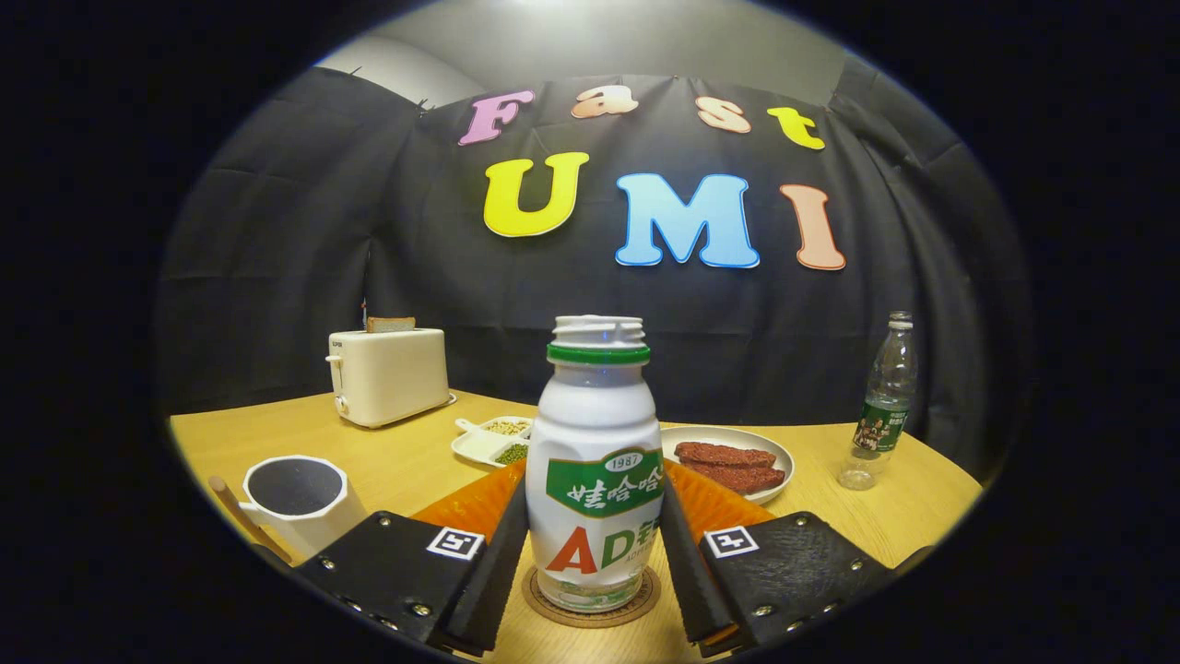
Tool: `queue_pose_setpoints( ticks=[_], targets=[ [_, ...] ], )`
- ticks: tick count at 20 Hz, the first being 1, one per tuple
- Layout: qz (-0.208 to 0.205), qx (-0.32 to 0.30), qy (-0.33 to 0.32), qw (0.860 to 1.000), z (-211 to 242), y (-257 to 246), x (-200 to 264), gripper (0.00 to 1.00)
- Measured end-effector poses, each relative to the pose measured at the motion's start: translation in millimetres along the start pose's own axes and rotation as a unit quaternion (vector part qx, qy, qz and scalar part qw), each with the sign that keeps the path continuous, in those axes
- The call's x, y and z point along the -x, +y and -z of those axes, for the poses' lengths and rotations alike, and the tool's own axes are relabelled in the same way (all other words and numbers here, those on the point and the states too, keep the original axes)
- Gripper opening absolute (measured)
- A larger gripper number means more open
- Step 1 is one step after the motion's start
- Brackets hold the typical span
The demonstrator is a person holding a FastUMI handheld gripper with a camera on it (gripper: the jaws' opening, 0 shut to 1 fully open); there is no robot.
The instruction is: Take the bottle from table, then pour the juice into the cup, finally place the bottle on the coaster
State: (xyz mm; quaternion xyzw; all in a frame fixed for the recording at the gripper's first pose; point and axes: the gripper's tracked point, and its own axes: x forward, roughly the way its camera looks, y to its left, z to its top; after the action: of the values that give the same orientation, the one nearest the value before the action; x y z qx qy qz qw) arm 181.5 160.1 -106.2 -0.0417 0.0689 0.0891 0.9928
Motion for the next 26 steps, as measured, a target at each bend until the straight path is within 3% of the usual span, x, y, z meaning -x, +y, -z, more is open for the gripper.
queue_pose_setpoints(
  ticks=[3,5,6,12,16,21,26],
  targets=[
    [0.0,-0.009,-0.003,1.0,1.6,0.1,0.1,0.74],
    [-0.003,-0.014,-0.012,1.0,-5.0,1.9,6.2,0.94],
    [0.005,-0.013,-0.016,1.0,-10.2,-2.1,8.6,1.0],
    [0.024,-0.019,-0.052,0.998,-54.9,-15.9,76.5,1.0],
    [0.103,0.043,-0.102,0.989,-78.5,-75.6,147.1,0.96],
    [0.159,0.071,-0.07,0.982,-51.0,-154.4,188.0,0.97],
    [0.165,0.046,-0.045,0.984,-21.0,-212.3,192.5,0.97]
  ],
)
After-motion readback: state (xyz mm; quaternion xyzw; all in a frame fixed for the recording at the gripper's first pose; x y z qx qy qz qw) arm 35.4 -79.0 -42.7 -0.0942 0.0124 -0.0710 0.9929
